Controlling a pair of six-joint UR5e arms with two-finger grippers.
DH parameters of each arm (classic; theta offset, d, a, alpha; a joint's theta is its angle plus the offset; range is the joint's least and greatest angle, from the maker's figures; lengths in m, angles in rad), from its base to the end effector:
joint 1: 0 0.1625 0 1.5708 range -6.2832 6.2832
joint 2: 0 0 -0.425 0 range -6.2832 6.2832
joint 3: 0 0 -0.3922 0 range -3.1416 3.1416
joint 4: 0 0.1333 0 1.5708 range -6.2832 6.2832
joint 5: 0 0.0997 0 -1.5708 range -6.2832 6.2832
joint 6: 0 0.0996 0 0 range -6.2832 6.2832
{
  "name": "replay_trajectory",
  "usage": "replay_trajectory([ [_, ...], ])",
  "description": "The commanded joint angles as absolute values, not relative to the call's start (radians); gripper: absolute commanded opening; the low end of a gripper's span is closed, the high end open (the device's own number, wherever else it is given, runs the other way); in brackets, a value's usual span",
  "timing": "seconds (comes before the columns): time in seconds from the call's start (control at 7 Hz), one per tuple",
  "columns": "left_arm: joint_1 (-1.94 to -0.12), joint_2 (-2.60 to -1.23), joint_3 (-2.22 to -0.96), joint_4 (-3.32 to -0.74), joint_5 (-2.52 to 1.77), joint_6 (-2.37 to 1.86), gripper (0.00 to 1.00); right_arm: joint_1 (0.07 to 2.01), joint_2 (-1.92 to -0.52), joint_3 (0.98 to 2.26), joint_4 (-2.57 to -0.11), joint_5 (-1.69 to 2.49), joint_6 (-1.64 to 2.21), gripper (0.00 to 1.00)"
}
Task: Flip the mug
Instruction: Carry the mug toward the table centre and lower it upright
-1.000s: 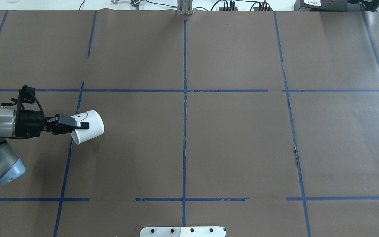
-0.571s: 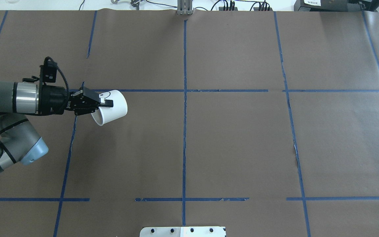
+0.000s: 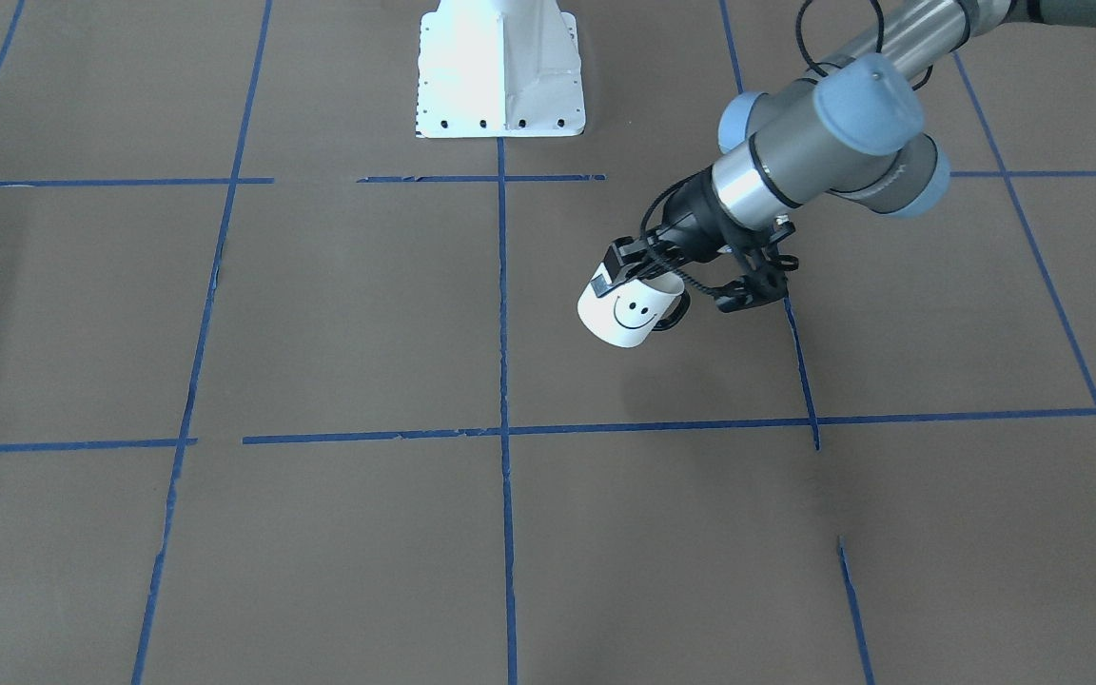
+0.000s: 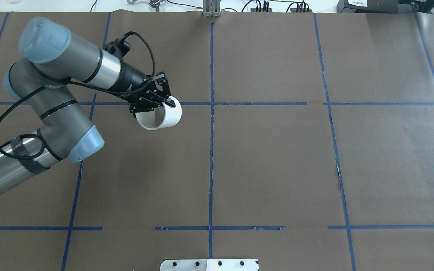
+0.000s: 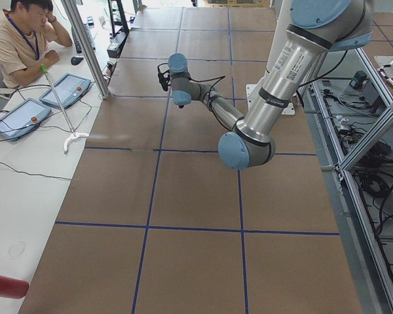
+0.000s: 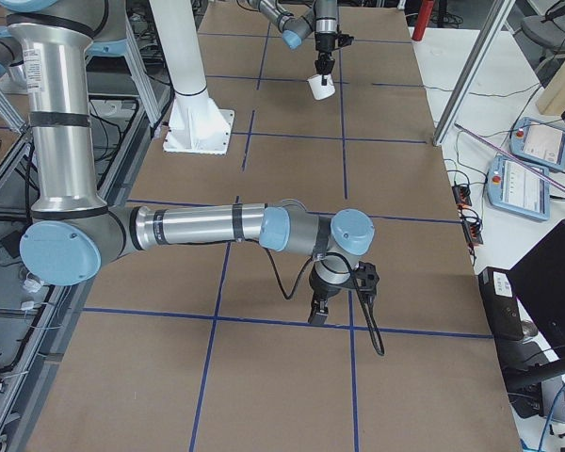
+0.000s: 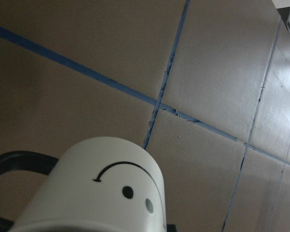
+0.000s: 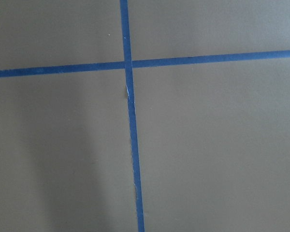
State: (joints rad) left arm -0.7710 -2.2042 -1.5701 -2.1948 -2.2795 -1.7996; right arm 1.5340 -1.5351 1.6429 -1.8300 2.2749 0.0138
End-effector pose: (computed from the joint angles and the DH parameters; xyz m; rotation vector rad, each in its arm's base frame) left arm 0.4332 -0.5164 0.2017 -0.2670 1.3182 -0.4015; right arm 0.0507 -0.4944 0.6351 -0.1628 -0.6988 0.0313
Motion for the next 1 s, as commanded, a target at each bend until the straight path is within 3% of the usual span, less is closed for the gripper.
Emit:
replay_trajectory([
  [0.0,-0.732,-2.455,-1.386,-1.869,-2.273,-1.781,0.0,1.534,-1.536,1.643,-1.83,2.275,0.014,1.0],
  [0.14,-0.723,-2.532,-1.268,-1.853,-2.272,-1.752,0.0,1.534,-1.536,1.643,-1.83,2.275,0.014,1.0],
  [0.86,-0.58,-2.548,-1.227,-1.858,-2.118,-1.738,0.0,1.534,-1.536,1.643,-1.83,2.275,0.014,1.0],
])
